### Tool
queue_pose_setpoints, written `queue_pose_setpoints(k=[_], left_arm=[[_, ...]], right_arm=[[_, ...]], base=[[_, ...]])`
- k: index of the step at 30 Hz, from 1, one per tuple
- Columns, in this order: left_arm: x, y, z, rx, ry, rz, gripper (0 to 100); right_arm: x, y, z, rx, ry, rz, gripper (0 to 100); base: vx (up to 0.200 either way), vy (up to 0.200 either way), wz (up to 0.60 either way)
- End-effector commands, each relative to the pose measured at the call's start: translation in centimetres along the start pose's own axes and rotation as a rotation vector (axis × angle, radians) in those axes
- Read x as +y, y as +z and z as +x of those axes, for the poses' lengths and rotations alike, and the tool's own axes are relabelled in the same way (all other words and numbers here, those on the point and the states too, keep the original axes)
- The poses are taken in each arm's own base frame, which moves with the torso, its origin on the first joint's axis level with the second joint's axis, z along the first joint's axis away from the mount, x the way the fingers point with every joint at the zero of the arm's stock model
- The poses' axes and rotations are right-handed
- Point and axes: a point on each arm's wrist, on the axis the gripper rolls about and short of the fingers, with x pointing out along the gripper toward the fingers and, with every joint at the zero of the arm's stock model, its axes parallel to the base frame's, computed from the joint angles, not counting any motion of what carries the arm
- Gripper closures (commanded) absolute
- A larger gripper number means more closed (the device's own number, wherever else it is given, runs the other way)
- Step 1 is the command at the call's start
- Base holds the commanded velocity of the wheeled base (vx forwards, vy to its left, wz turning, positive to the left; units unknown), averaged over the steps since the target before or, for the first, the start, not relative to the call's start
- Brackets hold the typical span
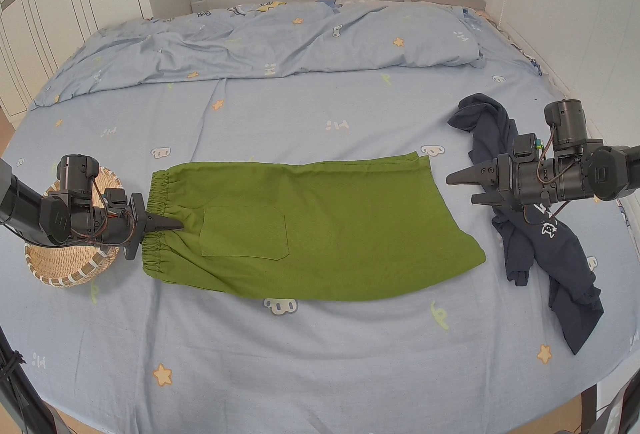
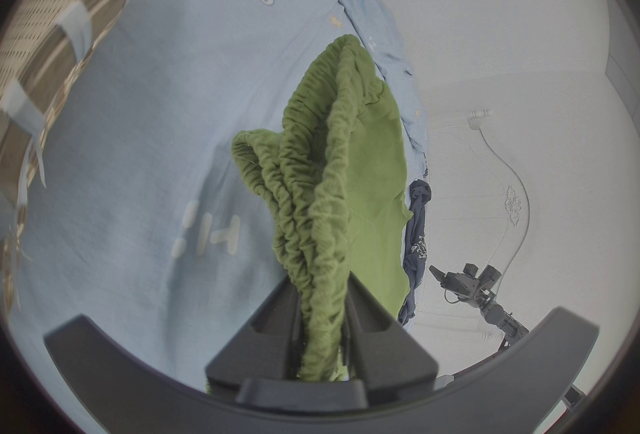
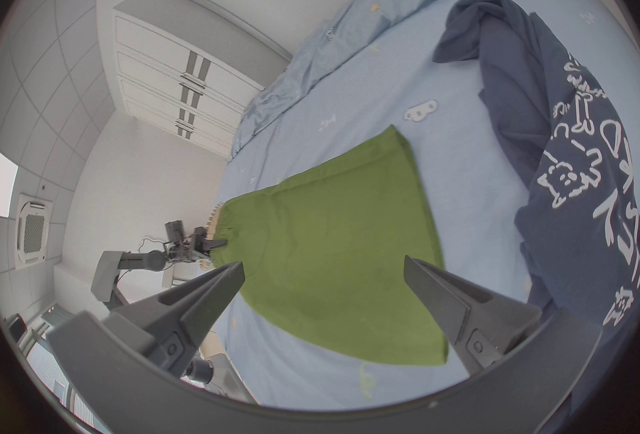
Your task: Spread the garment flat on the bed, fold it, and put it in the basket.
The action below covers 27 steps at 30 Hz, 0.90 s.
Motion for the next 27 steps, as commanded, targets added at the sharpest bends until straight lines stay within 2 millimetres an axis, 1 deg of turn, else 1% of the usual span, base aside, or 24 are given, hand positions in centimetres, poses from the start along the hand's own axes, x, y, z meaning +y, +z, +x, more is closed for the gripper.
queue_pose_setpoints(k=[1, 2, 4, 5, 8, 13, 21, 27], left_arm=[[-0.5, 0.2, -0.3, -0.011, -0.006, 0.014, 100], [-0.5, 0.3, -0.3, -0.011, -0.006, 0.012, 100], [-0.5, 0.3, -0.3, -0.012, -0.004, 0.014, 100], [-0.4, 0.2, -0.3, -0.008, -0.005, 0.012, 100], [-0.3, 0.2, -0.2, -0.007, -0.003, 0.01, 100], [-0.2, 0.2, 0.0, -0.005, -0.002, 0.008, 100], [-0.2, 0.2, 0.0, -0.005, -0.003, 0.009, 100], [-0.3, 0.1, 0.1, -0.002, -0.004, 0.012, 100]], right_arm=[[-4.6, 0.2, 2.2, 0.034, -0.057, 0.059, 0], [-5.3, 0.2, 2.5, 0.041, -0.065, 0.059, 0], [-5.7, 0.2, 2.6, 0.044, -0.069, 0.056, 0], [-6.2, 0.1, 2.8, 0.062, -0.077, 0.067, 0], [-6.3, 0.0, 3.1, 0.084, -0.081, 0.071, 0], [-7.2, -0.5, 3.9, 0.136, -0.091, 0.072, 0], [-7.7, -1.6, 5.0, 0.246, -0.078, 0.079, 0], [-7.9, -1.9, 5.9, 0.302, -0.053, 0.103, 0]], base=[[0.0, 0.0, 0.0], [0.0, 0.0, 0.0], [0.0, 0.0, 0.0], [0.0, 0.0, 0.0], [0.0, 0.0, 0.0], [0.0, 0.0, 0.0], [0.0, 0.0, 0.0], [0.0, 0.0, 0.0]])
